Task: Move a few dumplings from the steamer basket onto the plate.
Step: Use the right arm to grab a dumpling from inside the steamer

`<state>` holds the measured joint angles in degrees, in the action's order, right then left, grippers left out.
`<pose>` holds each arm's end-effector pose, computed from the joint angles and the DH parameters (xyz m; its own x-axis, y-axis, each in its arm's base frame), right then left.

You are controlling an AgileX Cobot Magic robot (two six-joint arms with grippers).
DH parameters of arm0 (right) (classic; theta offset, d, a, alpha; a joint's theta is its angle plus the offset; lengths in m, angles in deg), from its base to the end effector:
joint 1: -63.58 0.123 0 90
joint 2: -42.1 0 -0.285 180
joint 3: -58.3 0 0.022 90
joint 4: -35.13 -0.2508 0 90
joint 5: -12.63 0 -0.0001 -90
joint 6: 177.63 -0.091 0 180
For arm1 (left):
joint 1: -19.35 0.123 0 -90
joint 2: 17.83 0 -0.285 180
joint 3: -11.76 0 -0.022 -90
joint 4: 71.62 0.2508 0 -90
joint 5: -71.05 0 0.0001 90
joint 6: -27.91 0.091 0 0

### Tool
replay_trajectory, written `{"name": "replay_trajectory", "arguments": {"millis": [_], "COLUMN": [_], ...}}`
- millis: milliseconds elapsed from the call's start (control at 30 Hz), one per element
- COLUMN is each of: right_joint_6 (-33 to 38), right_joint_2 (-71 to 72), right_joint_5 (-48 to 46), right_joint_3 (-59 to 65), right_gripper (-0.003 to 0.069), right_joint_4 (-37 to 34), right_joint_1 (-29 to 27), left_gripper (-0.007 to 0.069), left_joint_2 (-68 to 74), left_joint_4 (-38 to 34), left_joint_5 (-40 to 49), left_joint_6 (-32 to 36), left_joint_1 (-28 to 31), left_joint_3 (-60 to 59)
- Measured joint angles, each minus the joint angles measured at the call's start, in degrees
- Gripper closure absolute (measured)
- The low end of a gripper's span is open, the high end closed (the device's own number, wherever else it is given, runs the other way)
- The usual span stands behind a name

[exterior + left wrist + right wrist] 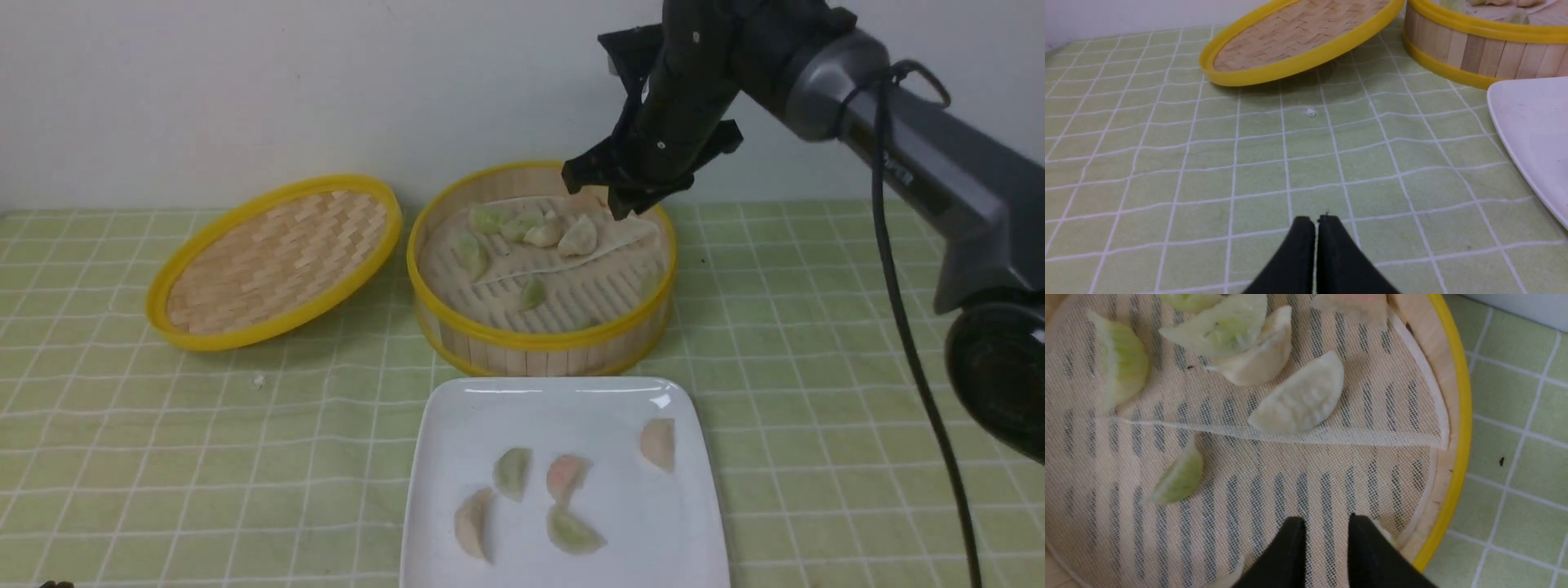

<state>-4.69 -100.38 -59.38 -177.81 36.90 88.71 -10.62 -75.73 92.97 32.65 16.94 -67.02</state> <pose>0.4614 0.2135 0.2498 -0.8832 -0.2891 -0.3693 -0.3165 0.9485 0.0147 0.0523 -0.0046 0.1703 -0.3053 0.0290 -0.9518 0.0724 0.9973 0.0072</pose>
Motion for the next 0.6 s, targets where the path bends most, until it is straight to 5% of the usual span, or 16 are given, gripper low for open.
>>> {"name": "replay_trajectory", "arguments": {"millis": [267,600], "right_joint_6": [-0.44,0.04], "right_joint_2": [-0.96,-1.13], "right_joint_5": [0.28,0.32], "right_joint_3": [6.19,6.37], "right_gripper": [0.0262,0.0237], "right_joint_4": [2.32,1.28], "right_joint_1": [0.00,0.08], "left_gripper": [0.0631,0.0631], "left_joint_2": [0.00,0.00], "left_joint_4": [0.00,0.00], "left_joint_5": [0.00,0.00], "left_joint_6": [0.00,0.00], "left_joint_1": [0.00,0.00], "left_joint_3": [0.00,0.00]}}
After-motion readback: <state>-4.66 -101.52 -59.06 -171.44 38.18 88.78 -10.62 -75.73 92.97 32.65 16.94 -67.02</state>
